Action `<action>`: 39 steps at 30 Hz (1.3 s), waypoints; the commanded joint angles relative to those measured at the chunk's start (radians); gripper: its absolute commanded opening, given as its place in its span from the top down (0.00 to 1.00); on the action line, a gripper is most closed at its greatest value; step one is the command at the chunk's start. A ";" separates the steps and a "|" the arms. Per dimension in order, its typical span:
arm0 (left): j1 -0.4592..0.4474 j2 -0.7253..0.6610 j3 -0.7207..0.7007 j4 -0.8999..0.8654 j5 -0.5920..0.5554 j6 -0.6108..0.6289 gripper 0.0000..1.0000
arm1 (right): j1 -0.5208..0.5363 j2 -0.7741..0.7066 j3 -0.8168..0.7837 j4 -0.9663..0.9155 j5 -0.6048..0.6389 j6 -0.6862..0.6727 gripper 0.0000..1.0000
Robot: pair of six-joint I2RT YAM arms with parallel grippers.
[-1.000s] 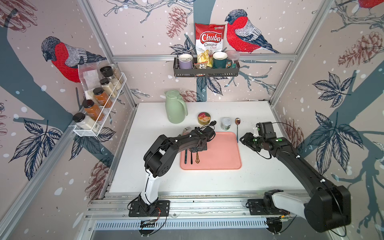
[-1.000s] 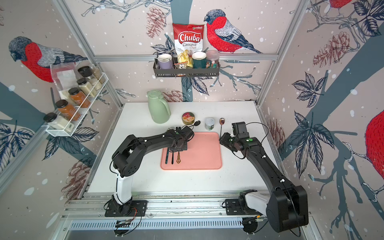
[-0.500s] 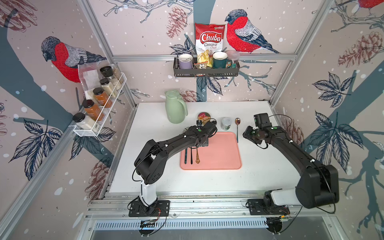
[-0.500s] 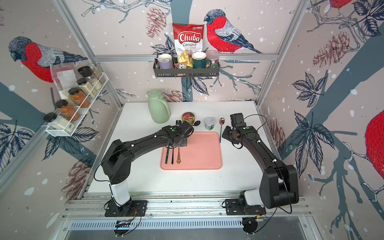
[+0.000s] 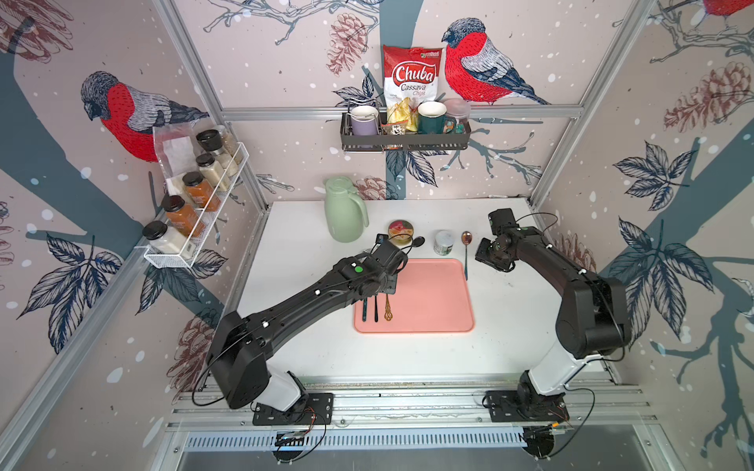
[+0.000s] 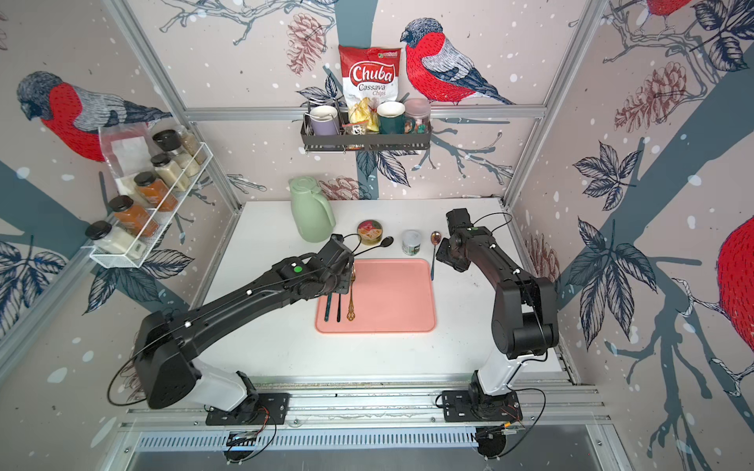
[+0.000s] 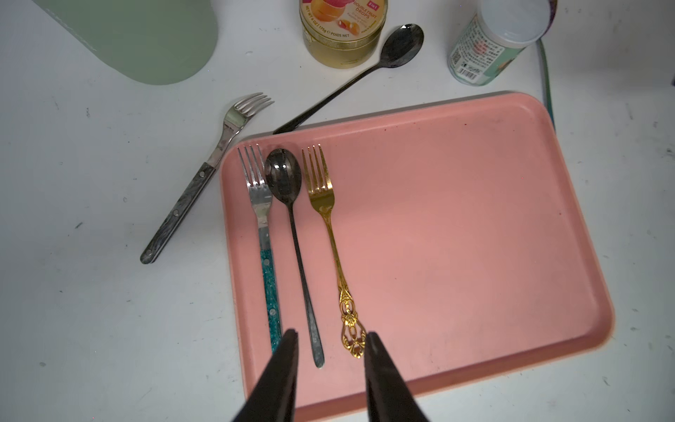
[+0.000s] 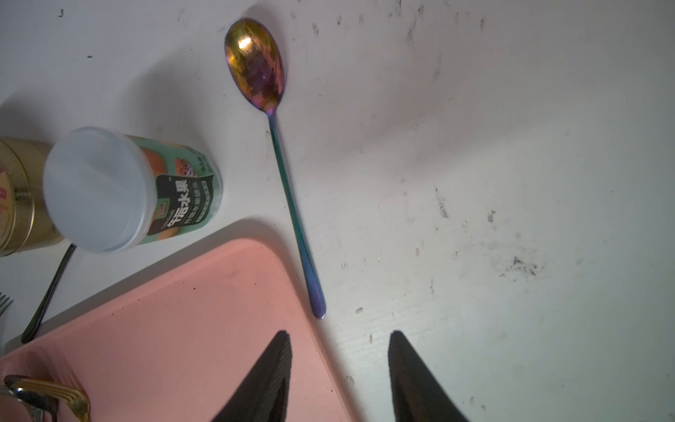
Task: Set the spoon and fork side by side
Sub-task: Pick up the spoon from the center of the board.
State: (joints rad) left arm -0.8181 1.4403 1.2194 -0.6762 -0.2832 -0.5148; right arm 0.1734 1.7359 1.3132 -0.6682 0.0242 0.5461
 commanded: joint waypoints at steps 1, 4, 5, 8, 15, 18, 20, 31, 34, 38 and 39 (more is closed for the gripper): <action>-0.001 -0.082 -0.050 0.054 0.044 0.071 0.65 | -0.016 0.043 0.038 -0.025 -0.006 -0.022 0.54; -0.001 -0.147 -0.111 0.060 0.038 0.083 0.65 | -0.027 0.080 0.071 -0.026 -0.019 -0.031 0.53; -0.001 -0.164 -0.129 0.063 0.035 0.084 0.65 | -0.028 0.095 0.082 -0.029 -0.020 -0.033 0.53; -0.001 -0.219 -0.183 0.093 0.024 0.087 0.66 | -0.024 0.135 0.110 -0.026 -0.040 -0.032 0.53; -0.001 -0.291 -0.230 0.127 0.003 0.084 0.68 | -0.007 0.236 0.163 -0.024 -0.078 -0.032 0.53; -0.001 -0.288 -0.216 0.116 0.004 0.091 0.68 | -0.004 0.281 0.186 -0.019 -0.088 -0.028 0.56; -0.001 -0.280 -0.207 0.106 0.004 0.090 0.68 | -0.001 0.304 0.204 -0.020 -0.090 -0.029 0.57; 0.000 -0.274 -0.215 0.096 -0.031 0.080 0.68 | 0.028 0.400 0.305 -0.072 -0.054 -0.043 0.59; 0.000 -0.282 -0.218 0.094 -0.036 0.078 0.68 | 0.034 0.413 0.322 -0.091 -0.031 -0.048 0.60; 0.000 -0.291 -0.225 0.089 -0.045 0.079 0.68 | 0.034 0.432 0.335 -0.098 -0.029 -0.056 0.72; 0.000 -0.294 -0.225 0.088 -0.048 0.079 0.68 | 0.034 0.437 0.342 -0.104 -0.028 -0.061 0.72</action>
State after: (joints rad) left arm -0.8181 1.1542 0.9985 -0.5865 -0.3080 -0.4377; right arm 0.2081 2.1593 1.6386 -0.7361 -0.0269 0.5003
